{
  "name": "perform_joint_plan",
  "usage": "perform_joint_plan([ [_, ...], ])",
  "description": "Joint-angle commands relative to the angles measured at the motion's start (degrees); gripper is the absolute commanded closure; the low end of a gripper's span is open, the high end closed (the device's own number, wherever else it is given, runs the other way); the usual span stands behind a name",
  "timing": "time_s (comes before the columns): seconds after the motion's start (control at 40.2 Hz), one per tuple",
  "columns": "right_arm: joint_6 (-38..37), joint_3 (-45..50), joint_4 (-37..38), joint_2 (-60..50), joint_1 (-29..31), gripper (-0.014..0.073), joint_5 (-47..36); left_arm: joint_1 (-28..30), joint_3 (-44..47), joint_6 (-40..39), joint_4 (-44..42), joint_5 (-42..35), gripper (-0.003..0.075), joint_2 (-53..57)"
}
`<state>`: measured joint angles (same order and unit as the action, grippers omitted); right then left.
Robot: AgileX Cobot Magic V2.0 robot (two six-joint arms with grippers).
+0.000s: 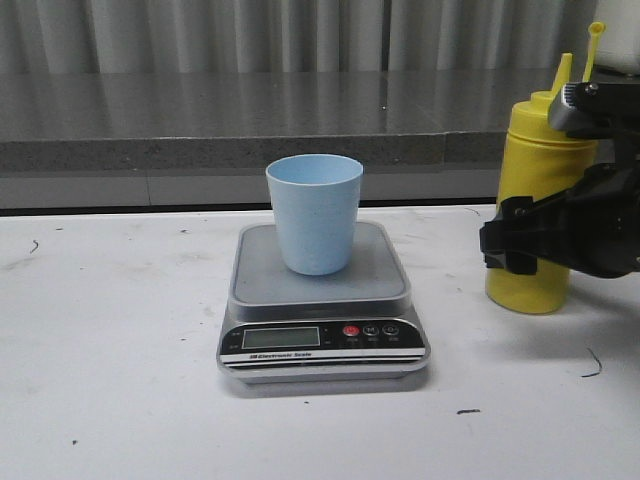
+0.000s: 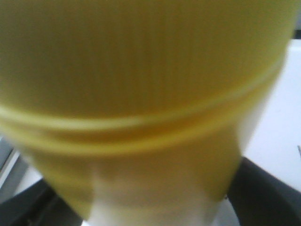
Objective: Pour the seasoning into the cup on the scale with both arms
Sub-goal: 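Move the right gripper to the yellow bottle and grasp its body, then lift the yellow bottle with the right gripper and tilt it nozzle-down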
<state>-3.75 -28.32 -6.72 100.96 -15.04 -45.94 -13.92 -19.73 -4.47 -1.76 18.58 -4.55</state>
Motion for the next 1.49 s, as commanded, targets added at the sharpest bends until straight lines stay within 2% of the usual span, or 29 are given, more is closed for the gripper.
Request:
perform_joint_plan([
  [0.0,-0.23,-1.15,0.72,-0.65,-0.13,-0.0007,-7.13,0.07,-1.41,-0.47,0.52,-4.61,0.0740,-0.65],
  [0.199,-0.23,-1.15,0.72,-0.17,-0.13,-0.0006,-10.33,0.07,-1.41,-0.47,0.52,-4.61,0.0740,-0.65],
  [0.273,-0.23,-1.15,0.72,-0.17,-0.13,0.0039,-10.61,0.07,-1.41,-0.47,0.52,-4.61,0.0740,-0.65],
  [0.348,-0.23,-1.15,0.72,-0.17,-0.13,0.0137,-10.61,0.07,-1.41,-0.47,0.52,-4.61,0.0740,-0.65],
  [0.497,-0.23,-1.15,0.72,-0.17,-0.13,0.0385,-11.45,0.07,-1.41,-0.47,0.52,-4.61,0.0740,-0.65],
  [0.597,-0.23,-1.15,0.72,-0.17,-0.13,0.0466,-12.05,0.07,-1.41,-0.47,0.52,-4.61,0.0740,-0.65],
  [0.696,0.88,-1.15,1.66,-0.79,-0.13,0.0471,-11.98,0.07,-1.41,-0.47,0.52,-4.61,0.0740,-0.65],
  [0.82,7.35,-1.31,3.44,-3.97,-0.13,0.0471,-9.69,0.07,-1.41,-0.47,0.52,-4.61,0.0740,-0.65],
  [0.994,17.61,-3.91,3.74,-9.74,-0.13,0.0470,-2.10,0.07,-1.41,-0.47,0.52,-4.61,0.0740,-0.65],
  [1.119,25.24,-7.32,5.23,-12.40,-0.13,0.0470,2.98,0.07,-1.41,-0.47,0.52,-4.61,0.0740,-0.65],
  [1.293,36.77,-14.66,5.50,-12.83,-0.13,0.0470,15.03,0.07,-1.41,-0.47,0.52,-4.61,0.0740,-0.65],
  [1.467,47.38,-21.52,5.50,-12.65,-0.13,0.0470,19.30,0.07,-1.41,-0.47,0.52,-4.61,0.0740,-0.65],
])
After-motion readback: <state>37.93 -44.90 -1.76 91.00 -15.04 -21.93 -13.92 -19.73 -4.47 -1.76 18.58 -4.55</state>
